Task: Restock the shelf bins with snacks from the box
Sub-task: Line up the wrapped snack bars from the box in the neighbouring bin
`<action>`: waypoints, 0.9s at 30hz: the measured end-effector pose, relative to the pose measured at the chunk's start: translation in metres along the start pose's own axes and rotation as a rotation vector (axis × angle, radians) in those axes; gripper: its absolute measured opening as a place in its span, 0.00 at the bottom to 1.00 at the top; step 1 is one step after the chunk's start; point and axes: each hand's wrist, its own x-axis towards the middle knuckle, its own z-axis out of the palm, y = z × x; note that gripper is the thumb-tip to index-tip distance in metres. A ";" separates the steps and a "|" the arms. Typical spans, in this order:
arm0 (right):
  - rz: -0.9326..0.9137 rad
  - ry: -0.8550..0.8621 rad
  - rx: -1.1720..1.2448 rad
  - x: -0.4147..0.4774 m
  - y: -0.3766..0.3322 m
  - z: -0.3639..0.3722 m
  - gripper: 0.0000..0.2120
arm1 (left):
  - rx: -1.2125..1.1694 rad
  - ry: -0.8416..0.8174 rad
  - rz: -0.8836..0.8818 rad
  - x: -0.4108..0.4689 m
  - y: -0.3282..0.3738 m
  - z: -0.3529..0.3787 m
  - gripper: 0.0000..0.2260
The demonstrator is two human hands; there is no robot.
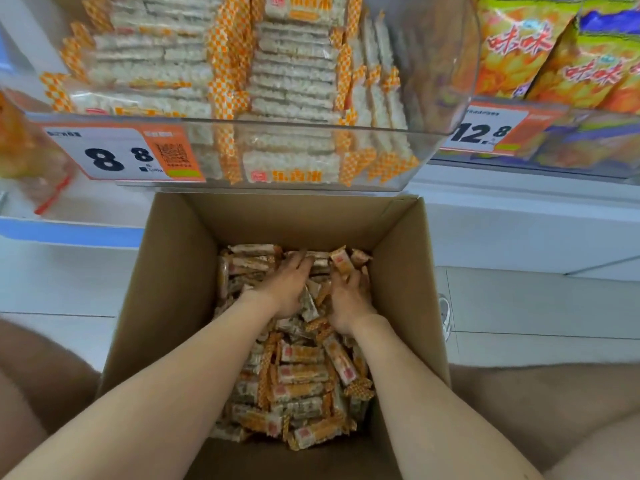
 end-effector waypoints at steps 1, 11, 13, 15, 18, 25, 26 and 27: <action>0.006 -0.028 0.077 0.001 0.000 0.002 0.45 | -0.038 -0.024 -0.004 0.004 -0.003 0.004 0.45; 0.025 -0.105 -0.084 -0.009 -0.005 0.015 0.24 | 0.131 0.011 -0.095 0.002 -0.006 0.022 0.30; 0.031 -0.071 0.035 -0.010 -0.005 0.014 0.13 | 0.100 0.056 -0.092 0.003 -0.013 0.022 0.27; 0.085 -0.036 0.223 -0.013 -0.004 0.008 0.10 | -0.037 0.029 -0.108 -0.001 -0.021 0.023 0.24; 0.193 -0.010 0.499 -0.015 0.001 -0.003 0.11 | -0.206 0.082 -0.147 -0.012 -0.031 0.023 0.17; 0.284 -0.017 1.116 -0.032 -0.003 -0.016 0.25 | -0.527 0.361 -0.276 -0.043 -0.037 0.007 0.16; 0.245 -0.023 1.207 -0.038 -0.005 -0.020 0.25 | -0.567 0.367 -0.267 -0.048 -0.037 0.003 0.15; 0.191 -0.030 1.261 -0.044 -0.007 -0.024 0.31 | -0.608 0.359 -0.247 -0.053 -0.037 -0.001 0.14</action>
